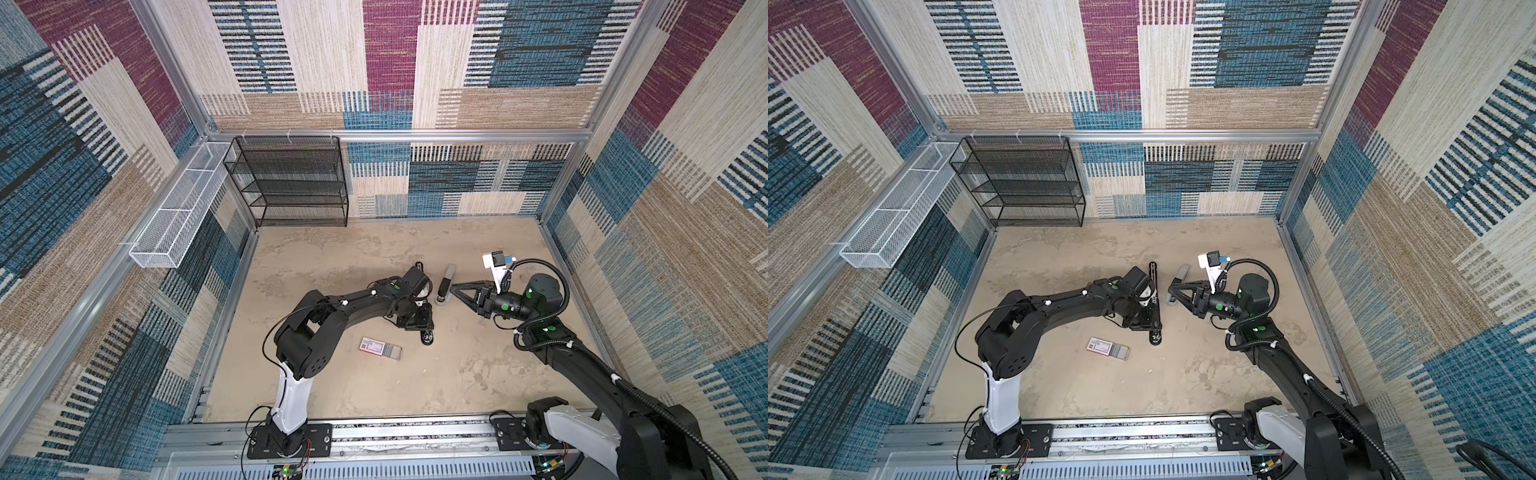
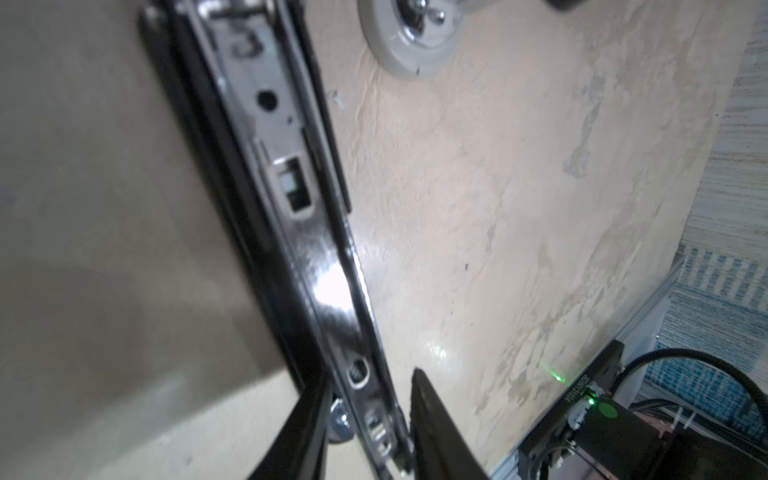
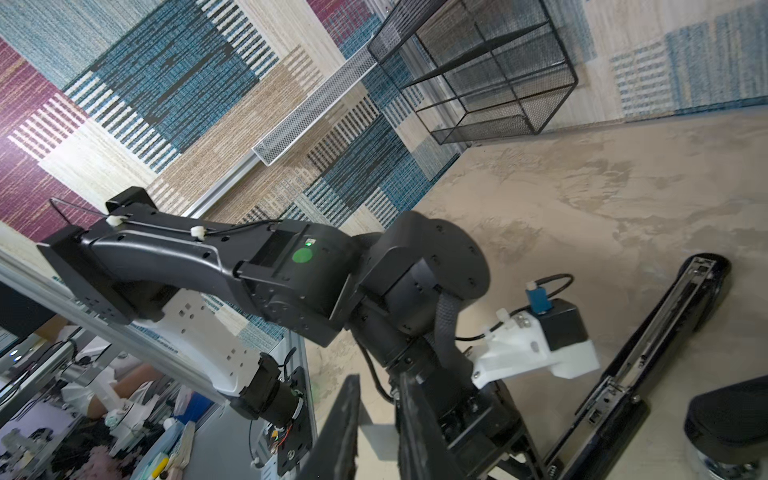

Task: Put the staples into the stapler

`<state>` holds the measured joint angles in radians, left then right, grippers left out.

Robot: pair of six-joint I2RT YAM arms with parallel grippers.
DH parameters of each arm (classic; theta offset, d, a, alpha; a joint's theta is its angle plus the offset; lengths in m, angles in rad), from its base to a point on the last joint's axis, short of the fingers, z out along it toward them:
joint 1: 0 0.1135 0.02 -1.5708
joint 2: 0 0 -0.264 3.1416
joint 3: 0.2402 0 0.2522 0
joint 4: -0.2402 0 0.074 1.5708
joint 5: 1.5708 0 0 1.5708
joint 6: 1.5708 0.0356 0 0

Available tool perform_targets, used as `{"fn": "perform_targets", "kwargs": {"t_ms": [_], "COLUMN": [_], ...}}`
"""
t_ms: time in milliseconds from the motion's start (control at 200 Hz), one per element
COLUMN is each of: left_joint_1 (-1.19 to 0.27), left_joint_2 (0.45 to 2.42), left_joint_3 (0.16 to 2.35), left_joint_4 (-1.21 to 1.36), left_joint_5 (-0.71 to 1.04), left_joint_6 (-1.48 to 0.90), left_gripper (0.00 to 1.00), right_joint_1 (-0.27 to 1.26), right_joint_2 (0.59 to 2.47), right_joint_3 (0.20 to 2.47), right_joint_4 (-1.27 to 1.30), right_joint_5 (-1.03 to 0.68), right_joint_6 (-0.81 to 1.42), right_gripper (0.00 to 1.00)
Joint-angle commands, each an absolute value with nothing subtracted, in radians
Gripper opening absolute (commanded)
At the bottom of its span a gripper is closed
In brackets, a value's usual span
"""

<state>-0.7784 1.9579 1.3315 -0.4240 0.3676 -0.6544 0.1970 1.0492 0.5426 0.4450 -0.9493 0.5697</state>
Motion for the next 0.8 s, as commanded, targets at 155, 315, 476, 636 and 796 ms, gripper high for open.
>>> {"fn": "perform_targets", "kwargs": {"t_ms": [155,315,476,636,796], "left_joint_1": [-0.711,-0.663,-0.627,-0.626,-0.626], "left_joint_2": [1.685,1.538,1.5,1.508,1.525], "left_joint_3": [1.13,1.009,0.951,0.953,0.959], "left_joint_4": [-0.435,-0.418,-0.395,-0.396,-0.379], "left_joint_5": [0.217,0.162,0.171,0.178,0.211], "left_joint_6": [-0.646,-0.634,-0.642,-0.63,-0.642], "left_gripper": [0.37,0.39,0.4,0.4,0.4], "right_joint_1": [0.2,0.239,0.257,0.263,0.284], "right_joint_2": [1.099,1.179,1.234,1.245,1.23], "right_joint_3": [0.662,0.745,0.763,0.75,0.762], "right_joint_4": [0.207,0.1,0.073,0.051,-0.077], "right_joint_5": [-0.746,-0.637,-0.574,-0.559,-0.459], "right_joint_6": [0.459,0.425,0.428,0.416,0.384], "right_gripper": [0.23,0.24,0.24,0.24,0.34]}}
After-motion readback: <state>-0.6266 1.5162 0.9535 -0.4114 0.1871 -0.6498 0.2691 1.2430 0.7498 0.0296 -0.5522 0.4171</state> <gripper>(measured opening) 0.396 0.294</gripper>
